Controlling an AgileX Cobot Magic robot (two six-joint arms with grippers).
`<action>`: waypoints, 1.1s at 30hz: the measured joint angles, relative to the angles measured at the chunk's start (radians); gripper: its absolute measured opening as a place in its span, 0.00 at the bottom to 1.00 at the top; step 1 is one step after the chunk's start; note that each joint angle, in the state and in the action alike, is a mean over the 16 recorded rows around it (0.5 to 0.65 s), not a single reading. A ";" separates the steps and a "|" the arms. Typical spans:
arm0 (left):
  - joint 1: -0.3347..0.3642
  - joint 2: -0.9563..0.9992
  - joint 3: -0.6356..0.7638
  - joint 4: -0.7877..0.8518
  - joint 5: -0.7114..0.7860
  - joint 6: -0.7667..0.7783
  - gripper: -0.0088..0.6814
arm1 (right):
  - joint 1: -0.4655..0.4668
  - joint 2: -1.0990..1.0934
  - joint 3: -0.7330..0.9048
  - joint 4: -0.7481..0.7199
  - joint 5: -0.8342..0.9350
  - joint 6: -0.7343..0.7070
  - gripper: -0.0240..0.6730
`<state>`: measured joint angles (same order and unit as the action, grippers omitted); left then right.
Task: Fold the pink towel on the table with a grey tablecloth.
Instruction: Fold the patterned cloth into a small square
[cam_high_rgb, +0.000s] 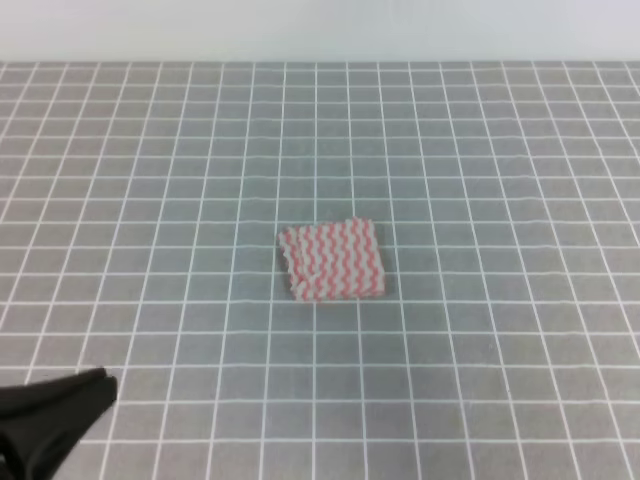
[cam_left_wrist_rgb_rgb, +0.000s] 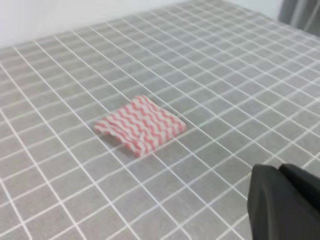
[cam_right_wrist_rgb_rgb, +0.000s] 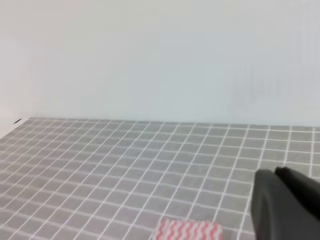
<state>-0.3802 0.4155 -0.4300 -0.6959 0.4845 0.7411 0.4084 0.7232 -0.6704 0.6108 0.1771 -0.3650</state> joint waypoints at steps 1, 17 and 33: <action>0.000 0.001 0.000 0.000 0.010 0.000 0.01 | 0.000 -0.011 0.004 0.000 0.012 0.000 0.03; 0.000 -0.008 0.001 0.003 0.055 0.000 0.01 | 0.000 -0.050 0.013 -0.009 0.116 -0.003 0.03; 0.000 -0.004 0.000 0.001 0.054 0.000 0.01 | -0.128 -0.053 0.082 -0.270 0.113 0.000 0.03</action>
<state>-0.3803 0.4117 -0.4296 -0.6950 0.5388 0.7410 0.2805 0.6703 -0.5887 0.3411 0.2905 -0.3646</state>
